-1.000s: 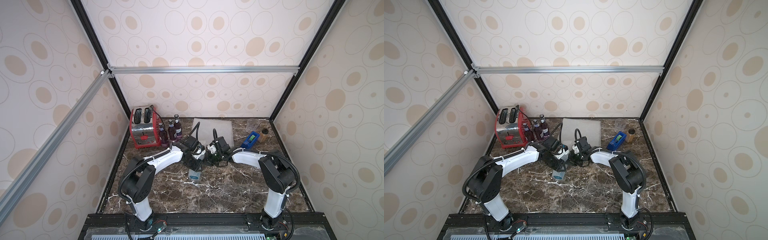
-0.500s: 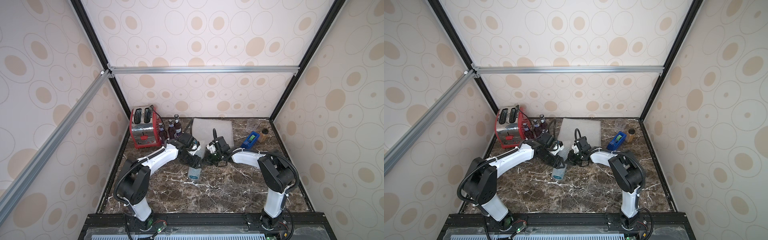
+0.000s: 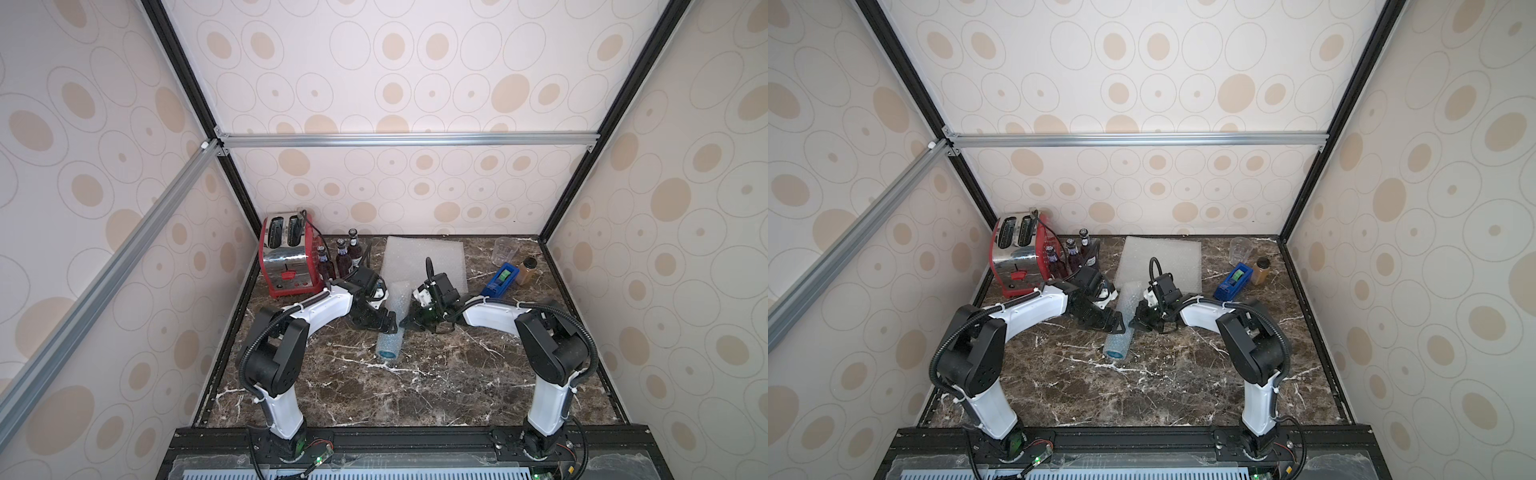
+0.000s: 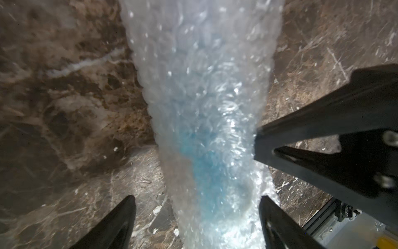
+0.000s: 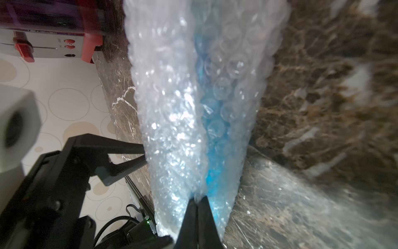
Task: Wrap wine bottles in bubble wrap
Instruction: Wrap the wine bottle in bubble wrap.
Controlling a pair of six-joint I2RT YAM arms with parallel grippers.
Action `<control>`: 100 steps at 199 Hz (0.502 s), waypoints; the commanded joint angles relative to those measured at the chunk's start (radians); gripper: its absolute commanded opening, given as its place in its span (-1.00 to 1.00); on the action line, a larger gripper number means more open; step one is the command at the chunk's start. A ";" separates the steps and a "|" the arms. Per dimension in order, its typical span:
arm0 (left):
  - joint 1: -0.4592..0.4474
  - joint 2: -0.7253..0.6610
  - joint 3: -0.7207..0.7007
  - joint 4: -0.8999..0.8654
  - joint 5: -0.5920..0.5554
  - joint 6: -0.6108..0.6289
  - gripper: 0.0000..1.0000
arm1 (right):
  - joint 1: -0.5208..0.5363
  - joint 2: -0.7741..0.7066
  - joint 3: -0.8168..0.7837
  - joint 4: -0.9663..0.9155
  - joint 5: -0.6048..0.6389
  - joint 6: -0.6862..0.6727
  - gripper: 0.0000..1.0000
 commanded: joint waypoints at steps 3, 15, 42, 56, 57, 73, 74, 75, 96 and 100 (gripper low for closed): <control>-0.005 -0.003 -0.015 0.019 0.023 -0.018 0.79 | 0.007 0.027 0.002 0.002 0.018 0.012 -0.97; -0.011 -0.002 -0.026 0.026 0.023 -0.018 0.81 | 0.007 0.035 0.008 0.002 0.015 0.016 -0.96; -0.029 0.018 -0.030 0.023 0.011 -0.013 0.81 | 0.012 0.041 0.011 0.010 0.017 0.019 -0.95; -0.031 0.019 -0.029 0.012 -0.008 -0.005 0.75 | 0.013 0.041 0.011 0.009 0.015 0.023 -0.94; -0.032 0.019 -0.030 0.011 -0.010 -0.004 0.75 | 0.013 0.041 0.011 0.008 0.015 0.022 -0.94; -0.031 0.014 -0.054 0.025 -0.018 -0.001 0.63 | 0.013 0.036 0.016 0.002 0.019 0.016 -0.94; -0.031 0.015 -0.056 0.026 -0.019 -0.001 0.63 | 0.013 0.035 0.016 0.002 0.019 0.016 -0.93; -0.031 0.016 -0.057 0.027 -0.019 -0.002 0.61 | 0.012 0.035 0.016 0.002 0.019 0.016 -0.93; -0.031 0.022 -0.065 0.023 -0.030 0.001 0.44 | 0.012 0.031 0.016 -0.005 0.021 0.015 -0.90; -0.030 0.024 -0.062 0.017 -0.034 0.007 0.42 | 0.013 0.029 0.015 -0.006 0.018 0.015 -0.89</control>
